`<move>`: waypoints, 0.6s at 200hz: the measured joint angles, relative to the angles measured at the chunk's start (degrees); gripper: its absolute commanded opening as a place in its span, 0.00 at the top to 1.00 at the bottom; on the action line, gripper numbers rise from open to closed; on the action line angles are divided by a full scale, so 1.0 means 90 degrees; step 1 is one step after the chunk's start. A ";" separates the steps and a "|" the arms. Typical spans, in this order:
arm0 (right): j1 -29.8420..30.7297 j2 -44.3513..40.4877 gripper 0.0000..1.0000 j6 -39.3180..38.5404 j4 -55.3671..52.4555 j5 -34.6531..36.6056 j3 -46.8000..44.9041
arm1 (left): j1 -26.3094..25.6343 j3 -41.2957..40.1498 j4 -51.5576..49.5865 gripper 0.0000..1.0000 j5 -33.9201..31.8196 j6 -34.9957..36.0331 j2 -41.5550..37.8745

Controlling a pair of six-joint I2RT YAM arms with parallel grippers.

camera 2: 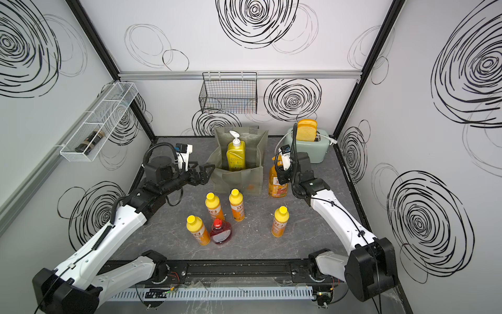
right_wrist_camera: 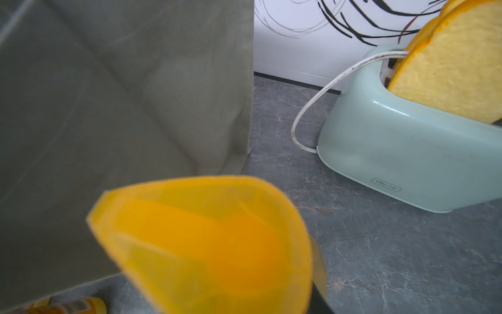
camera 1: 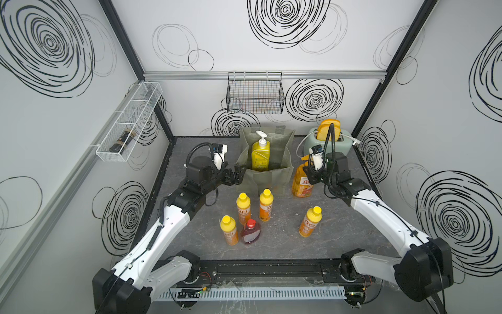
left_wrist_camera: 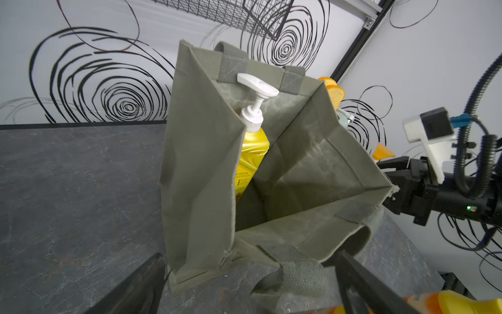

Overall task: Pack dish soap into the shopping bag
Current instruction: Pick up the bottle of dish soap at the center of the board.

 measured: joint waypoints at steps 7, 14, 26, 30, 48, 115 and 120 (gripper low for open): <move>0.0056 -0.0080 0.93 -0.0002 -0.0250 0.0078 0.0148 | -0.0002 -0.0010 -0.0002 0.01 0.0090 -0.0017 0.0041; 0.0117 -0.0165 0.94 0.0000 -0.0491 0.0112 0.0316 | -0.0022 -0.0015 0.0000 0.01 0.0153 -0.0024 0.0075; 0.0211 -0.0318 0.95 0.0005 -0.0835 0.0175 0.0656 | -0.0056 -0.0019 0.0002 0.01 0.0248 -0.0034 0.0117; 0.0238 -0.0359 0.95 0.0005 -0.0913 0.0185 0.0763 | -0.0073 -0.0022 0.0002 0.01 0.0277 -0.0034 0.0129; 0.0345 -0.0561 0.96 0.0007 -0.1202 0.0187 0.1358 | -0.0182 -0.0034 0.0012 0.01 0.0393 -0.0036 0.0163; 0.0481 -0.0663 0.98 0.0158 -0.1664 -0.0537 0.3657 | -0.0340 -0.0063 0.0085 0.01 0.0573 -0.0034 0.0211; 0.0481 -0.0627 0.99 0.0172 -0.1685 -0.0619 0.3832 | -0.0342 -0.0068 0.0109 0.01 0.0588 -0.0034 0.0228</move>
